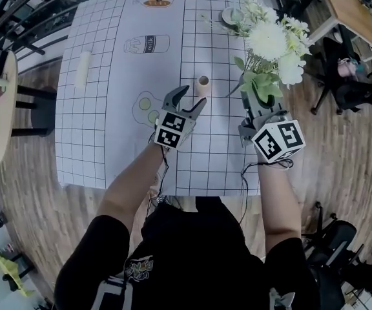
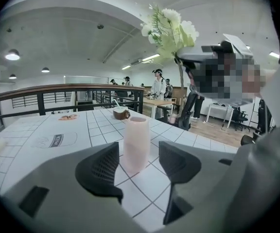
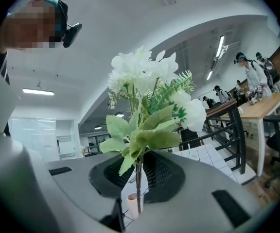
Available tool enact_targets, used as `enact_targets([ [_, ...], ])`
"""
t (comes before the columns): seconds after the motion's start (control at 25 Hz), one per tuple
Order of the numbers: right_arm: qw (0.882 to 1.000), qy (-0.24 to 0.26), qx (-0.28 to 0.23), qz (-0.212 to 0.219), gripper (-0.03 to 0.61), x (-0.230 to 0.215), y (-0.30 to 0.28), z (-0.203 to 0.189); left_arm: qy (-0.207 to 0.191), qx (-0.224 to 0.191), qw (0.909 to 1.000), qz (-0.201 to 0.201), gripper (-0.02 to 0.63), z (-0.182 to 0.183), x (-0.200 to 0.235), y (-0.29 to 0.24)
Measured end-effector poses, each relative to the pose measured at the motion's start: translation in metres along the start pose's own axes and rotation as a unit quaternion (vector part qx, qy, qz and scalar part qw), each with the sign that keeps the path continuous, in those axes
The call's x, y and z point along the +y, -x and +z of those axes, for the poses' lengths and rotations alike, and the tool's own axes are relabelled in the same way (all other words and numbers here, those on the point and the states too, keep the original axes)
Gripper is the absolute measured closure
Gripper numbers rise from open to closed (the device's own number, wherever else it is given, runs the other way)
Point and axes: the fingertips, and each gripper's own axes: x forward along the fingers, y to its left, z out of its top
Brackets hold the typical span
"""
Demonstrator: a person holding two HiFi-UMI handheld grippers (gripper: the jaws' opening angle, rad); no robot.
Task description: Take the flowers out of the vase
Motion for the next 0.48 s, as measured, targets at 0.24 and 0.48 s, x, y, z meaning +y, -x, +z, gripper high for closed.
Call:
enact_targets([
  [0.24, 0.999, -0.019, -0.003, -0.029, 0.517, 0.013, 0.024, -0.004, 0.029, -0.019, 0.9994, 0.009, 0.450, 0.014, 0.012, 0.080],
  [0.48, 0.998, -0.031, 0.002, -0.056, 0.515, 0.059, 0.061, -0.013, 0.068, -0.036, 0.9970, 0.002, 0.604, 0.026, 0.010, 0.168],
])
